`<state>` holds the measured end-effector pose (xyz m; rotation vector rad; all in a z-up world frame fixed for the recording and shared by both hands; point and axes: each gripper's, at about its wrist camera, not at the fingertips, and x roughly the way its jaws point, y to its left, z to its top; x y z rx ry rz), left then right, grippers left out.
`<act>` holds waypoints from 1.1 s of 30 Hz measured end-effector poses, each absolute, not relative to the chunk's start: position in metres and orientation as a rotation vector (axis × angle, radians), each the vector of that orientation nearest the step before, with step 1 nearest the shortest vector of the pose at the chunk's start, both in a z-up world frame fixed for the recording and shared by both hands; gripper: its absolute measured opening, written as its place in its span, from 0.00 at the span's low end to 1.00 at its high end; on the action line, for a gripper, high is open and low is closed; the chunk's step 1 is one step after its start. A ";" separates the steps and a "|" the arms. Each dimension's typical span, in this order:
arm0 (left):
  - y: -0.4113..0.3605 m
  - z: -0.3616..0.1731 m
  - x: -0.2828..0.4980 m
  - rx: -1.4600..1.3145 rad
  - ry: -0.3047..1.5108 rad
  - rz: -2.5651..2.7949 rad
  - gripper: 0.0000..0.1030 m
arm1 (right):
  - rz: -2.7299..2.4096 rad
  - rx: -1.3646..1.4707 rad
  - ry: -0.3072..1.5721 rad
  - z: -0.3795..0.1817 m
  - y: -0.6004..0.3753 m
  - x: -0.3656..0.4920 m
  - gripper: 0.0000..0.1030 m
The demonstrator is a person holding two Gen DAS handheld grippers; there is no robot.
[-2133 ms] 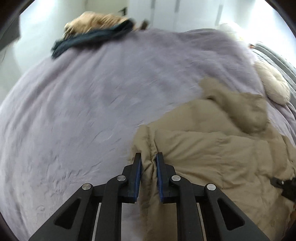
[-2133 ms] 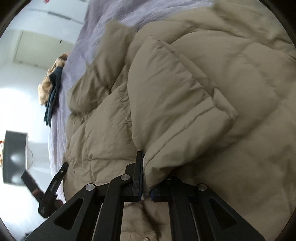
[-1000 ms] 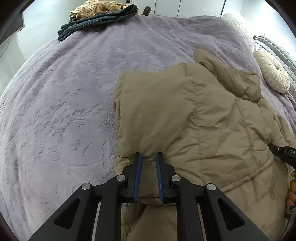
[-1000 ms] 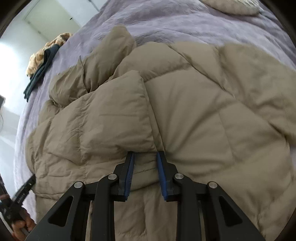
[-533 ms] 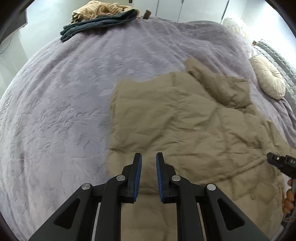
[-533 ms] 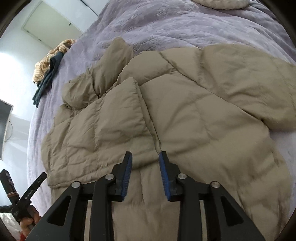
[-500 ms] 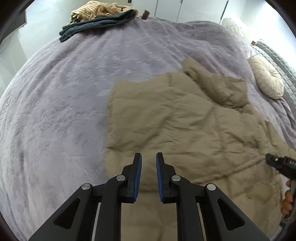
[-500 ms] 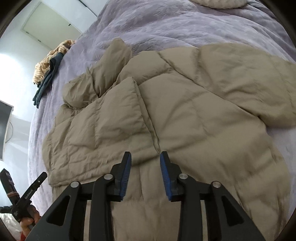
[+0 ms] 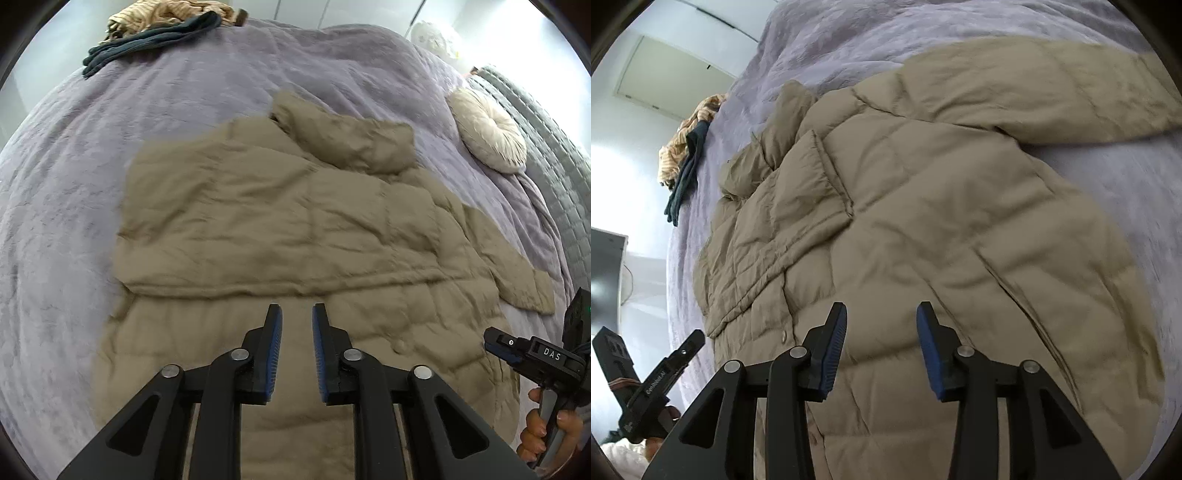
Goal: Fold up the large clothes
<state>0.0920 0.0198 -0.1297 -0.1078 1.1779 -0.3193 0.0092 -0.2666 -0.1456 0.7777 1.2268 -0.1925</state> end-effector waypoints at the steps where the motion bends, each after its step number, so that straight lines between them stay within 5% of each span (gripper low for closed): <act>1: 0.017 -0.129 0.089 -0.115 1.181 -0.312 0.72 | -0.193 0.793 1.224 -0.145 -0.270 0.004 0.42; 2: 0.015 -0.128 0.085 -0.129 1.170 -0.309 0.86 | -0.194 0.807 1.222 -0.145 -0.273 0.000 0.42; 7: -0.017 -0.125 0.073 -0.069 1.177 -0.341 0.87 | -0.222 0.845 1.205 -0.142 -0.295 -0.020 0.43; 15: -0.067 -0.122 0.062 -0.033 1.177 -0.395 1.00 | -0.301 0.938 1.116 -0.134 -0.354 -0.056 0.77; 22: -0.108 -0.126 0.061 -0.015 1.205 -0.411 1.00 | -0.375 1.013 1.031 -0.131 -0.421 -0.079 0.83; 25: -0.123 -0.129 0.062 -0.011 1.221 -0.414 1.00 | -0.375 1.055 0.983 -0.132 -0.448 -0.085 1.00; 33: -0.149 -0.143 0.069 0.029 1.265 -0.388 1.00 | -0.450 1.079 0.901 -0.134 -0.497 -0.097 1.00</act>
